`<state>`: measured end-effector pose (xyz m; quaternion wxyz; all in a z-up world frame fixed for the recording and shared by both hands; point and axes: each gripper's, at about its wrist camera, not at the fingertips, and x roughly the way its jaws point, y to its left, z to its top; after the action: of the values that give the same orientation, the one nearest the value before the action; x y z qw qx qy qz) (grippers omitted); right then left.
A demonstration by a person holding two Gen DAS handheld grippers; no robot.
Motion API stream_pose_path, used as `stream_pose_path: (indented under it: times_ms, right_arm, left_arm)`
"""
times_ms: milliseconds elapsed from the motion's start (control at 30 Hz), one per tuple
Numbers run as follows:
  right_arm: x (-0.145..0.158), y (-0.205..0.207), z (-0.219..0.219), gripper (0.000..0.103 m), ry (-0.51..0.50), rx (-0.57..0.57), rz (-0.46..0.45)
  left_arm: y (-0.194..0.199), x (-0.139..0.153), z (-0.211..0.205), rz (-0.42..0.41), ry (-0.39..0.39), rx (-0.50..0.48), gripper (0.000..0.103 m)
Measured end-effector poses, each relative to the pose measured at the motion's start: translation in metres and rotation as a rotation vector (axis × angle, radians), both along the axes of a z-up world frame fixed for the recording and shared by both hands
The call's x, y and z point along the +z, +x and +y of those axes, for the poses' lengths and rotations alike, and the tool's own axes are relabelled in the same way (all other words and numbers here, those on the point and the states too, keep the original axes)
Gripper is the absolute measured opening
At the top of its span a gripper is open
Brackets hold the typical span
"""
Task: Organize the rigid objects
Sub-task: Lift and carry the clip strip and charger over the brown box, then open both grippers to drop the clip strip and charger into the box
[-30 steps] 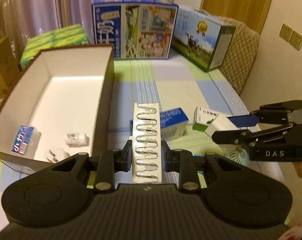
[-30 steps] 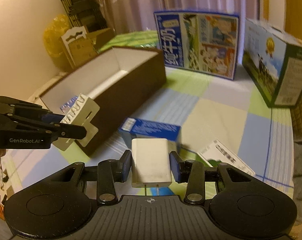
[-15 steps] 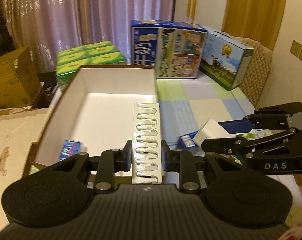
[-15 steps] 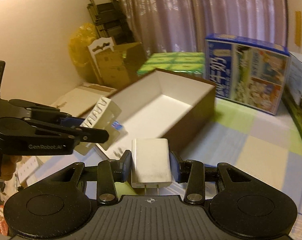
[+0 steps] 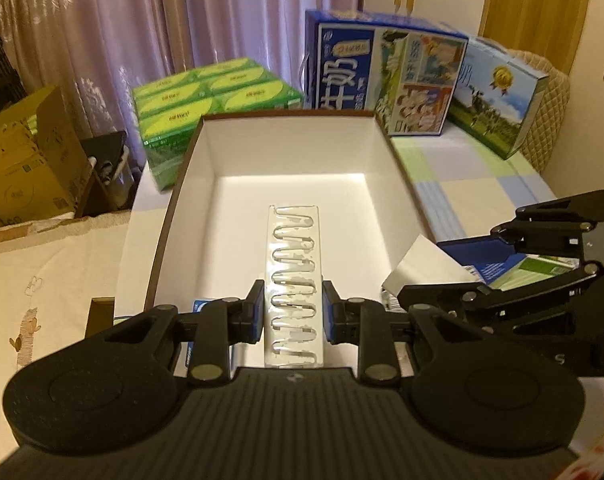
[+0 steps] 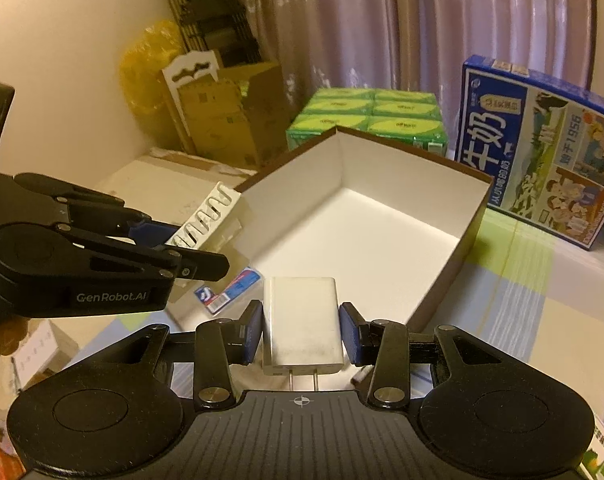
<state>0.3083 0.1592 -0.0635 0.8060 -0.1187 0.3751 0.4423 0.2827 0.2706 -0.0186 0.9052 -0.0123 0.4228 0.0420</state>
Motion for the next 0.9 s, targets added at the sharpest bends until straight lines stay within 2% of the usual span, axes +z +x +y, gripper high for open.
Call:
stream_pose_path:
  times_ms: [433,733,900]
  right_arm:
    - [-0.047,0.05,0.046,0.038,-0.17,-0.034,0.012]
    - [-0.062,0.073,0.057,0.038,-0.23,-0.039,0.006]
    - [-0.064,0.079,0.059,0.038,-0.236,-0.043,0.005]
  left_arm:
    - [0.065,-0.054,0.031,0.145,-0.039,-0.057,0.023]
    - [0.091,-0.078,0.036,0.193,-0.068,-0.079,0.023]
    - [0.098,-0.08,0.038,0.178,-0.05,-0.08,0.037]
